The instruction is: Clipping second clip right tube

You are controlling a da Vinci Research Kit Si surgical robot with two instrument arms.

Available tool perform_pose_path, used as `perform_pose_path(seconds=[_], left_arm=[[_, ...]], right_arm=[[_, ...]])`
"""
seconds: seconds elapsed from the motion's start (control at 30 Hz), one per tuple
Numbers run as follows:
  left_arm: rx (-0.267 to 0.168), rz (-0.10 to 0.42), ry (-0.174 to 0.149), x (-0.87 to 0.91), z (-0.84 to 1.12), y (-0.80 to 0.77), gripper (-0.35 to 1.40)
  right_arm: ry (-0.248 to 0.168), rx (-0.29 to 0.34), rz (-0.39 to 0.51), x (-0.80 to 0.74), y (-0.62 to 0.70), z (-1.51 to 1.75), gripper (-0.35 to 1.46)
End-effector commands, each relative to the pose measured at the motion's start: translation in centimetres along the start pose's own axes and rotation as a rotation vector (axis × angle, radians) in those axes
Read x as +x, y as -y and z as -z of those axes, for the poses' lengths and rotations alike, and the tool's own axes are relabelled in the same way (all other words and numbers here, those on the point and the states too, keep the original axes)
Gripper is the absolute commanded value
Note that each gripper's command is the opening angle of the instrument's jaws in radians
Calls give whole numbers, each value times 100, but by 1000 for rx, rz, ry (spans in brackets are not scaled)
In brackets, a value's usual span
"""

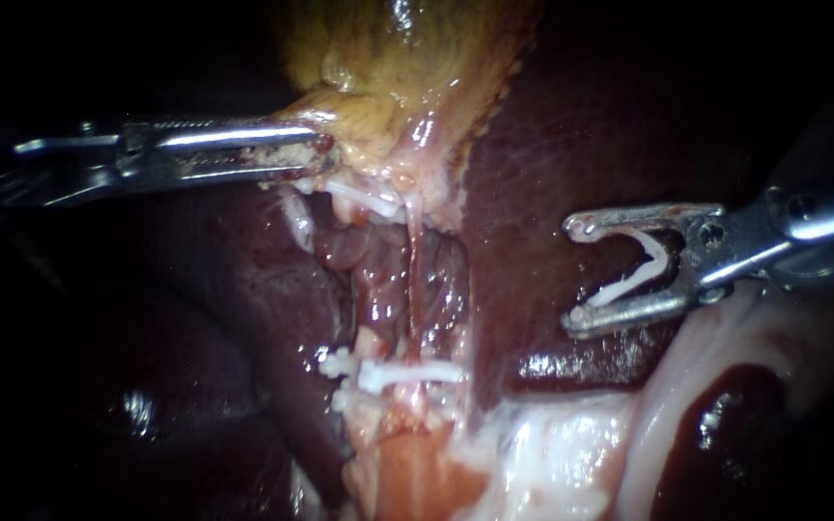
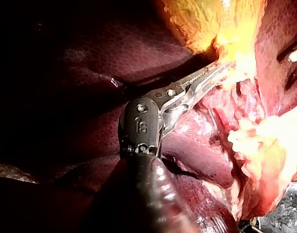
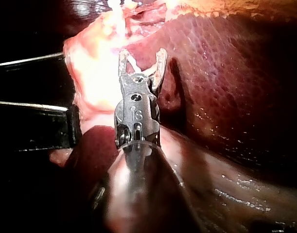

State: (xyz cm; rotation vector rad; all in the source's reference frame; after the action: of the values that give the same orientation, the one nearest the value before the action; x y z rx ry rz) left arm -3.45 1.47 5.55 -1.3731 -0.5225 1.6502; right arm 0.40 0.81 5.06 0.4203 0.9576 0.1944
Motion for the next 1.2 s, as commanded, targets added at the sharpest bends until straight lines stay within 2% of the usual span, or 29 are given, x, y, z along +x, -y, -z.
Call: perform_pose_path(seconds=[0.03, 0.17, 0.3, 0.43, 0.53, 0.63, 0.73, 0.93, 1.07, 1.2], left_arm=[[0, 0, 0, 0, 1, 0, -35], [-5, 3, 2, 5, 8, -2, -35], [-11, 13, 10, 23, 29, -7, -35], [-7, 30, -22, 49, 57, -13, -35], [-4, 25, -34, 59, 69, -15, -35], [-2, 25, -34, 59, 72, -15, -35], [0, 23, -35, 56, 70, -15, -35], [2, 22, -36, 55, 69, -16, -35], [4, 22, -37, 53, 68, -19, -35], [6, 21, -38, 52, 66, -22, -35]], right_arm=[[0, 0, 0, 0, 0, 0, 50], [0, 0, 0, 0, 0, 0, 50], [0, 0, 0, 0, 0, 0, 50], [0, 3, 0, 0, 0, 0, 50], [0, 3, 0, 0, 0, 0, 50], [-3, 2, -1, 0, -1, 0, 50], [-24, 10, -6, 3, -2, -1, 50], [-38, 14, -7, 12, -5, -16, 50], [-49, 15, -58, 18, -7, -32, 50], [-79, 34, -121, 24, -8, -52, 50]])
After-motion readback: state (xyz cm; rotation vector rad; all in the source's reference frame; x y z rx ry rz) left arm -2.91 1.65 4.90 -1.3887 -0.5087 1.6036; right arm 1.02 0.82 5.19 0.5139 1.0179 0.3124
